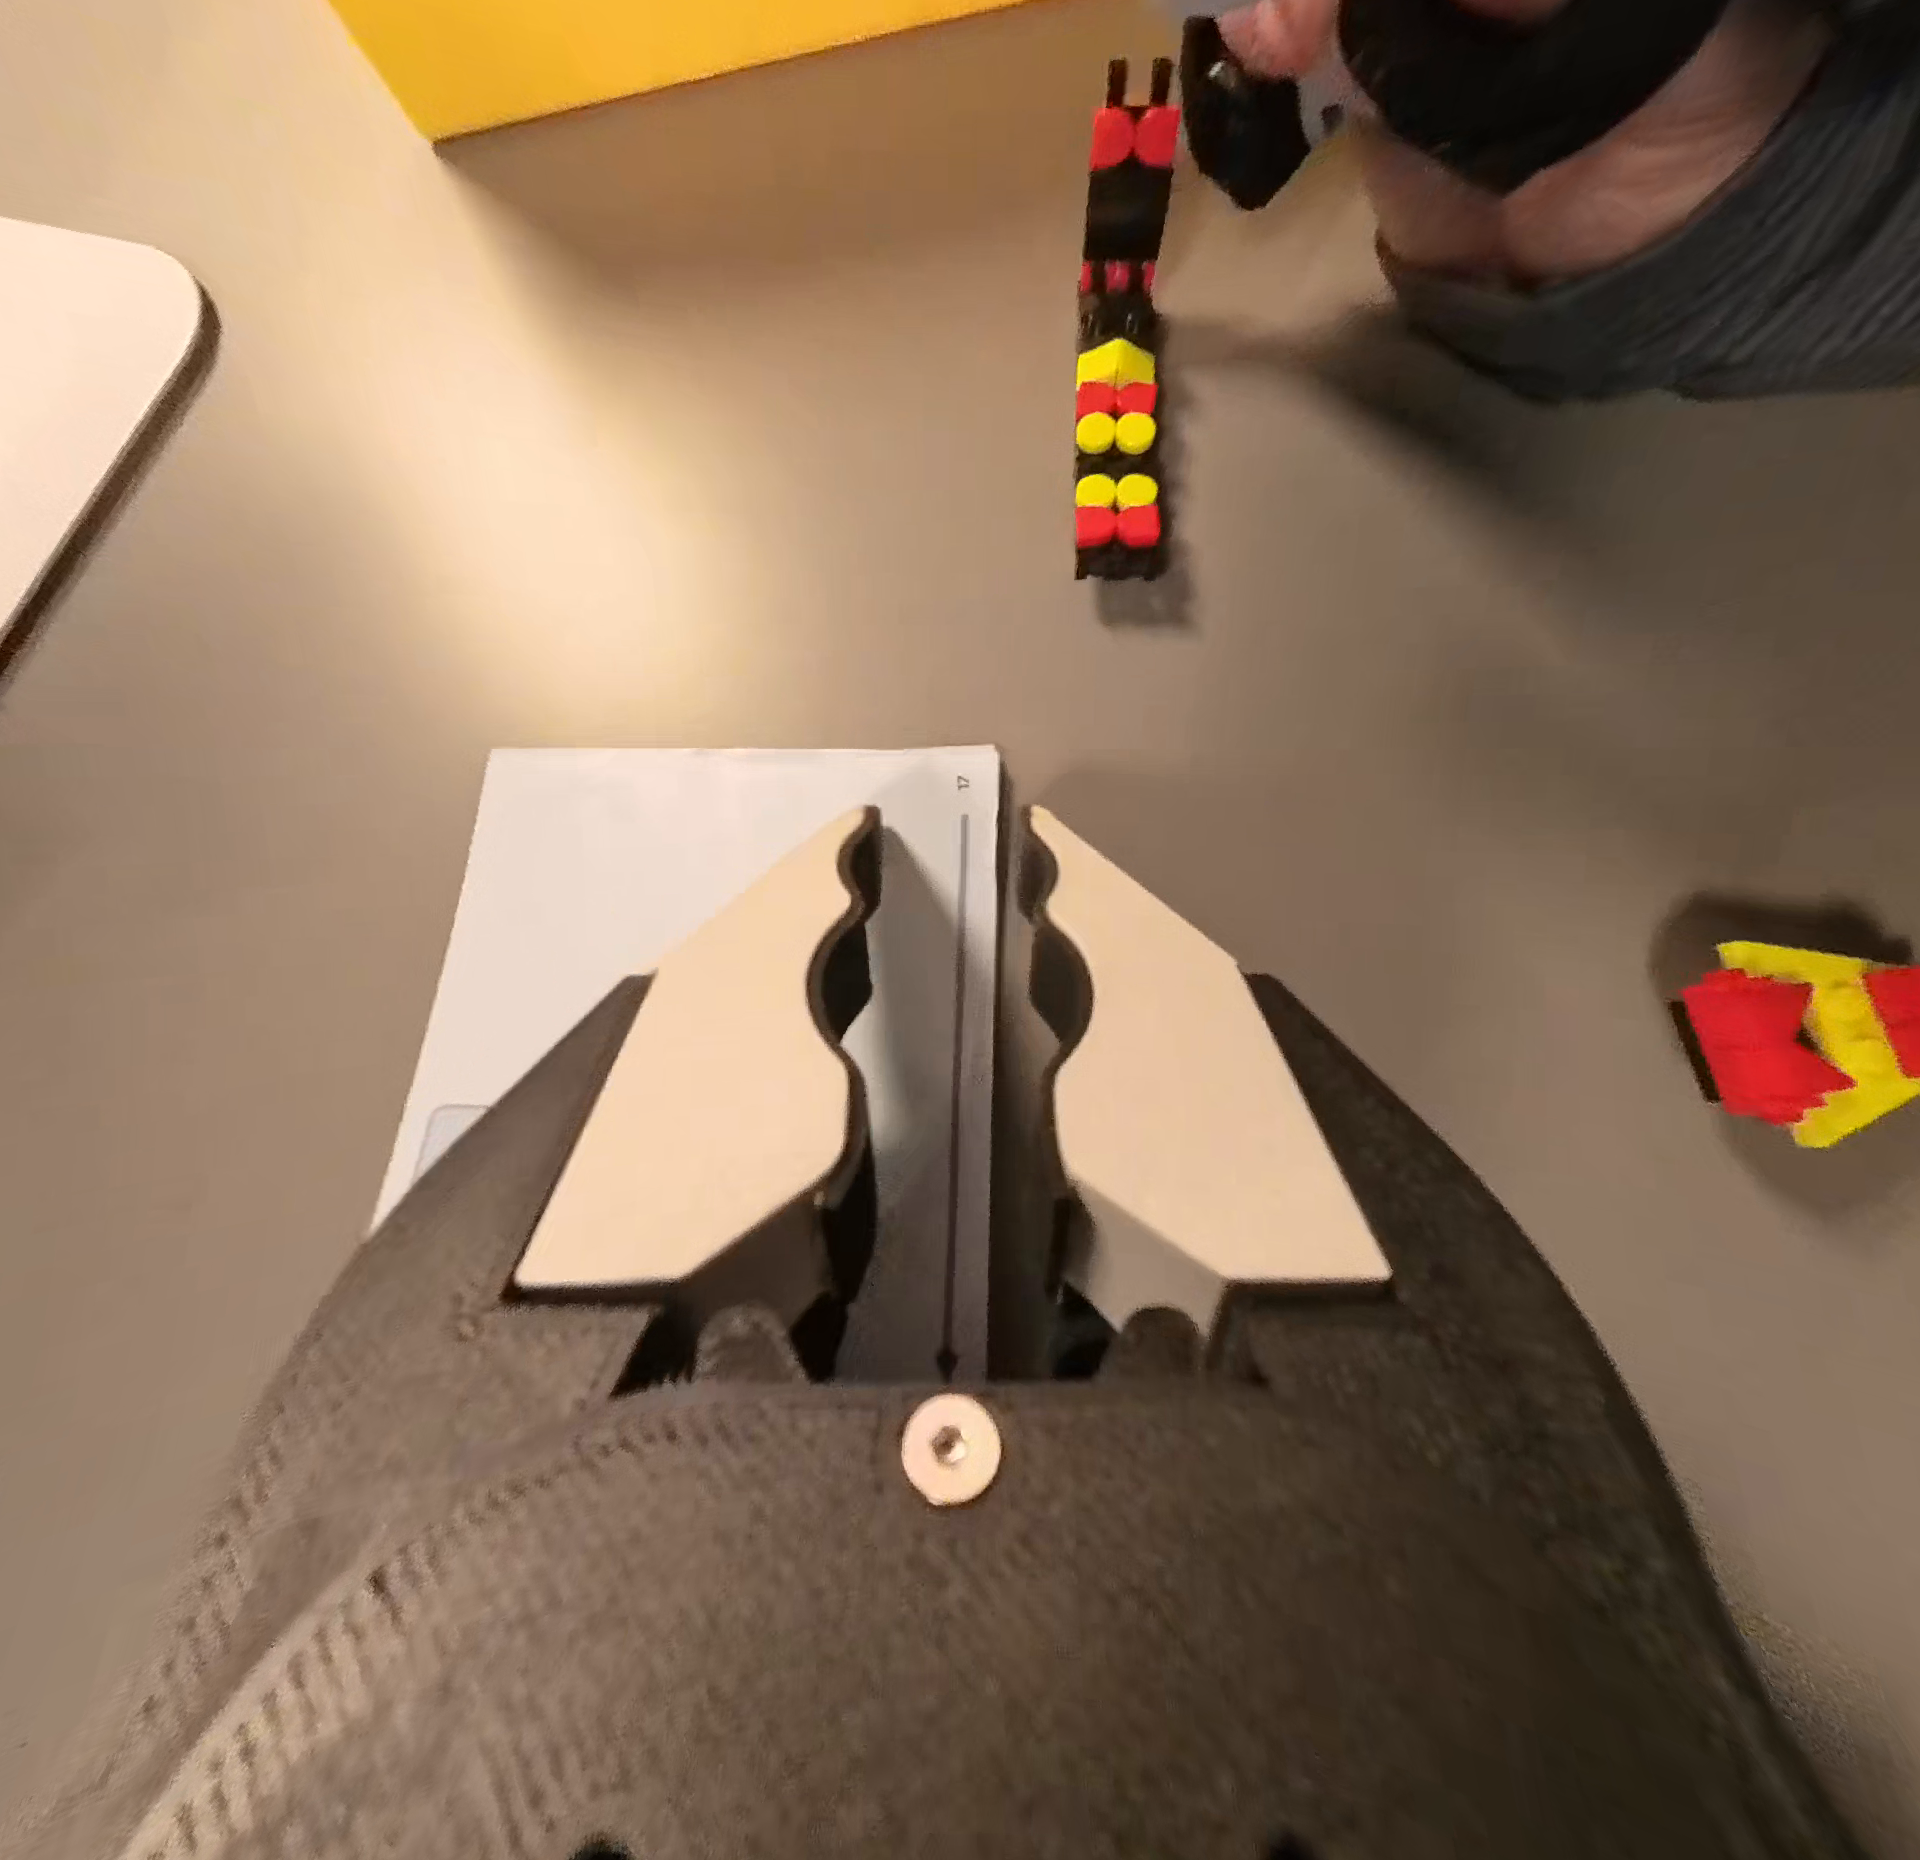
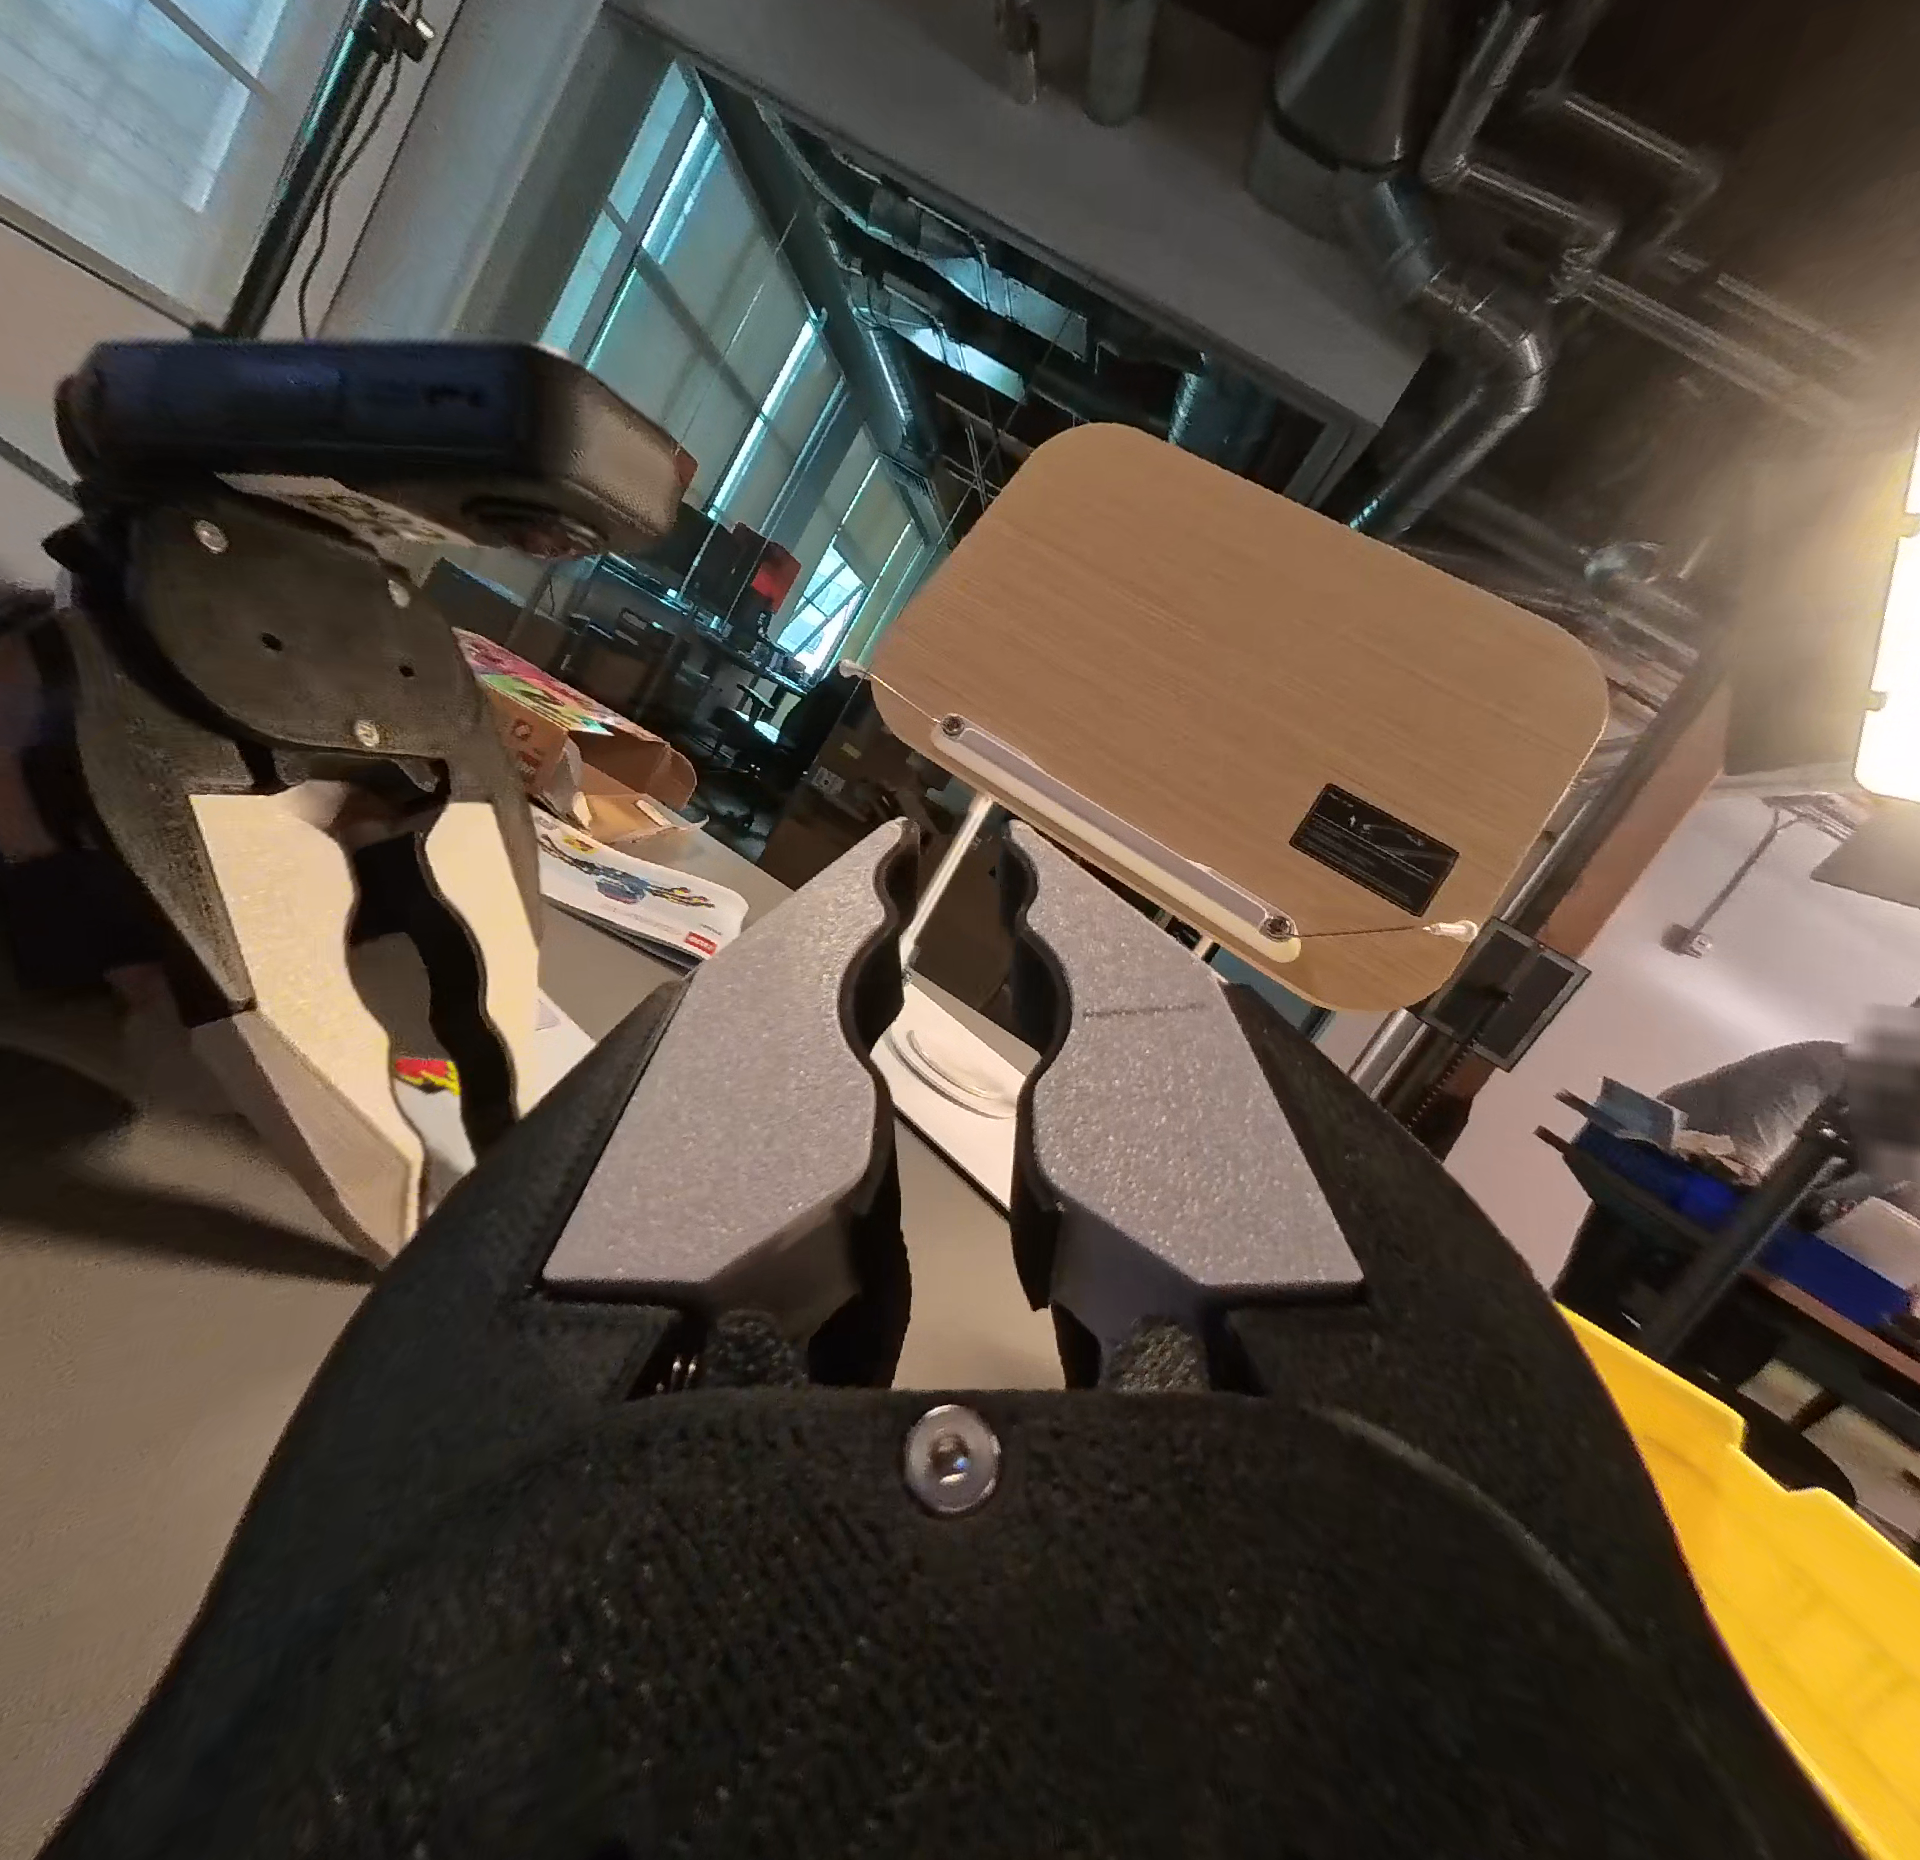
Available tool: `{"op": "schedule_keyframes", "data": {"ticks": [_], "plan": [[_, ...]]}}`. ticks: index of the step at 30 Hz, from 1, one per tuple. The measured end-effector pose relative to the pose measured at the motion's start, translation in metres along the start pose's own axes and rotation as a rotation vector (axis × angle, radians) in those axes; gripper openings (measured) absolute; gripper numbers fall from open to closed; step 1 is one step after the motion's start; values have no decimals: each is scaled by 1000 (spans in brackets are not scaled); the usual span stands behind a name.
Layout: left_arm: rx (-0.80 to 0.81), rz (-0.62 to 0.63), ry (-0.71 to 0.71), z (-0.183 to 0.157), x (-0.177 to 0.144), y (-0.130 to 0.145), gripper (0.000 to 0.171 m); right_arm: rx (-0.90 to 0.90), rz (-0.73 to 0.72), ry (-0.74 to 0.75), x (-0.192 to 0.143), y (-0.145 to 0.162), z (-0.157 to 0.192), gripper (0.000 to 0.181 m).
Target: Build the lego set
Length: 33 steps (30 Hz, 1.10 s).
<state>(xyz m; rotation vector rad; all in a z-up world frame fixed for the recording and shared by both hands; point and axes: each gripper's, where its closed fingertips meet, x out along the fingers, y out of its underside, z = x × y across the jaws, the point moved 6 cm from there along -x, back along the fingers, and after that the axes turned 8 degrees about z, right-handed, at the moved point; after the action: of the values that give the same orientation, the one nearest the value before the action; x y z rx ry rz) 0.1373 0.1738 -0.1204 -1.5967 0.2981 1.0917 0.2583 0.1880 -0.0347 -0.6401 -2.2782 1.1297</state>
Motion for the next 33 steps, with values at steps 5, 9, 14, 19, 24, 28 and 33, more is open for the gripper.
{"op": "schedule_keyframes", "data": {"ticks": [5,9,14,19,24,28,33], "plan": [[-55,-23,50,3,0,2,18,-20,-2,-7,-1,-2,2,12],[-63,-26,86,2,-1,2,10,-45,2,7,-3,-3,1,15],[-104,-34,130,4,-1,2,2,-53,13,11,-3,-2,0,15],[-163,-43,173,8,-2,2,0,-57,27,-6,-2,0,2,15],[-216,-54,232,12,-3,2,0,-60,33,-14,-1,1,3,15],[-247,-60,263,13,-3,3,0,-61,37,-18,-1,2,3,14],[-284,-67,324,14,-4,3,0,-68,38,-20,-1,2,4,14]]}}
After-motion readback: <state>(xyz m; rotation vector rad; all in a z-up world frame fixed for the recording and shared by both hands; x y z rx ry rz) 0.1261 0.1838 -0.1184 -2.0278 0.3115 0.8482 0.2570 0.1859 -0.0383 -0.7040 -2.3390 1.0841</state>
